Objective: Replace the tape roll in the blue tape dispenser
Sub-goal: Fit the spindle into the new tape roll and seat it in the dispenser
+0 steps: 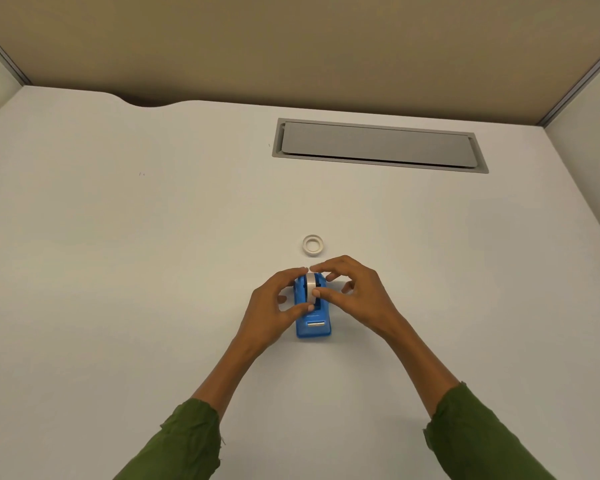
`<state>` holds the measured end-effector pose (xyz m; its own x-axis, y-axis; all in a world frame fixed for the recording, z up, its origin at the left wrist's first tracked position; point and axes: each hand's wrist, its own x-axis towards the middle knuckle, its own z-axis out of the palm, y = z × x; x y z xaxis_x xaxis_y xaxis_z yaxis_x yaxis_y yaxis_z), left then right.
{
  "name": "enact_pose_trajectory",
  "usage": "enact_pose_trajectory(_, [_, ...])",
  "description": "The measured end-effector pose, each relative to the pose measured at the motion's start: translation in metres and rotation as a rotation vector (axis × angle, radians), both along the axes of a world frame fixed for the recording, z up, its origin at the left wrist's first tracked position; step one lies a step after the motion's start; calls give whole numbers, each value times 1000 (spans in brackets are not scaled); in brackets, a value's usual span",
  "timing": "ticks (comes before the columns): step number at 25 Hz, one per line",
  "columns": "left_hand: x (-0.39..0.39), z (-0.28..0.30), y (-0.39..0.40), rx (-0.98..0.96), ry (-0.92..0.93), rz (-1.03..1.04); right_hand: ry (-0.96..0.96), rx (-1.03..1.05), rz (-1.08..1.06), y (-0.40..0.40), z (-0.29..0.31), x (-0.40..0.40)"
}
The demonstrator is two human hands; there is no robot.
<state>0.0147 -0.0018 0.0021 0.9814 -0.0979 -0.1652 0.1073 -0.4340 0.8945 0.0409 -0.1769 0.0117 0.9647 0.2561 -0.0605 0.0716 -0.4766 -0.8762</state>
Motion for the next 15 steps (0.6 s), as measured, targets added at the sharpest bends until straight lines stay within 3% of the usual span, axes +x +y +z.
enact_pose_trajectory(8, [0, -2, 0, 5, -43, -17, -101, 29, -69, 5, 0, -1])
enact_pose_trajectory(15, [0, 2, -1, -17, -56, -38, -51, -37, 47, 1, -2, -2])
